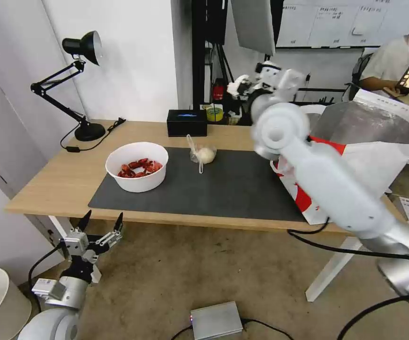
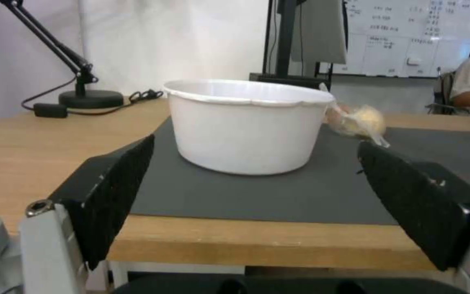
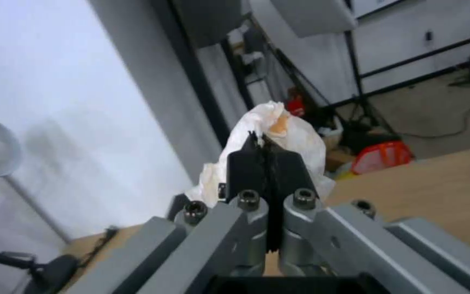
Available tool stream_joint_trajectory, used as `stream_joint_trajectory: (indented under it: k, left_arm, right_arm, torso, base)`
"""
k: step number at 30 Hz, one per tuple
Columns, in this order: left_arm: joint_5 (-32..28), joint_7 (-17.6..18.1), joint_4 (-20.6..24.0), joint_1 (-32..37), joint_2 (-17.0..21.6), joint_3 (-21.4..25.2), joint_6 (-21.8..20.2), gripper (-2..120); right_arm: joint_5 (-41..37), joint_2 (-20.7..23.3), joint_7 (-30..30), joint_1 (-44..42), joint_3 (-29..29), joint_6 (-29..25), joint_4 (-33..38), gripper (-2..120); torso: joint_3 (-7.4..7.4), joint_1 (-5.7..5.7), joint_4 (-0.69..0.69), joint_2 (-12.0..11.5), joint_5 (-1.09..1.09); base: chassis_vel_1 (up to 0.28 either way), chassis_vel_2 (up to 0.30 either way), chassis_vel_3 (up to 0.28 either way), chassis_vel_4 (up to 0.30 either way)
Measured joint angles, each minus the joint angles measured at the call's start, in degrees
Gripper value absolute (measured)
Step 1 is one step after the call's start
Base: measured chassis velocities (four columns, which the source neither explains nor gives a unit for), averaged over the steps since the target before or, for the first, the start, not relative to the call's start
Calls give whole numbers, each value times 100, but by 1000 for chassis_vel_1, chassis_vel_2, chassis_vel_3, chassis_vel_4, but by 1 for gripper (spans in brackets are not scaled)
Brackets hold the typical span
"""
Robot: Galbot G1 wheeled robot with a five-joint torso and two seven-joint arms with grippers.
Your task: Pick up the trash from the table and place it into the takeout bag.
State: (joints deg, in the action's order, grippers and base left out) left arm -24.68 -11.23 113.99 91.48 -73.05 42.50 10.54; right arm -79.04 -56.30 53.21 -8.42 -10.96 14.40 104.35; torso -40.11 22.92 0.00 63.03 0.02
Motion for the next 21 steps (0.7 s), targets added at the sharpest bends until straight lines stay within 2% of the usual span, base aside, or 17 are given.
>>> stream_joint_trajectory:
  k: [1, 5, 7, 10, 18, 21]
  left_arm:
    - [0, 0, 0, 0, 0, 0, 0, 100]
    - [18, 0, -6, -27, -6, -48, -1, 100]
    - [21, 0, -7, -31, -9, -58, -2, 100]
    - [96, 2, -25, -69, -25, -183, -10, 100]
    - [173, 9, -26, -110, -47, -326, -28, 100]
    - [206, 26, -18, -148, -22, -427, -46, 100]
  right_arm:
    - [0, 0, 0, 0, 0, 0, 0, 0]
    - [-85, 601, -89, -425, 362, 45, 395, 0]
    - [-89, 669, -108, -474, 409, 56, 440, 0]
    - [-183, 1085, -189, -786, 782, 86, 740, 0]
    - [-308, 1515, -275, -1339, 1498, 97, 997, 0]
    - [-344, 1792, -394, -1815, 2041, 105, 1104, 0]
  torso:
    - [0, 0, 0, 0, 0]
    - [0, 0, -1, 0, 0]
    - [0, 0, -1, 0, 0]
    - [0, 0, -1, 0, -2]
    - [0, 0, 0, 0, -1]
    - [0, 0, -1, 0, -2]
  base:
    - [0, 0, 0, 0]
    - [0, 0, 0, 0]
    - [0, 0, 0, 0]
    - [0, 0, 0, 0]
    - [0, 0, 0, 0]
    - [0, 0, 0, 0]
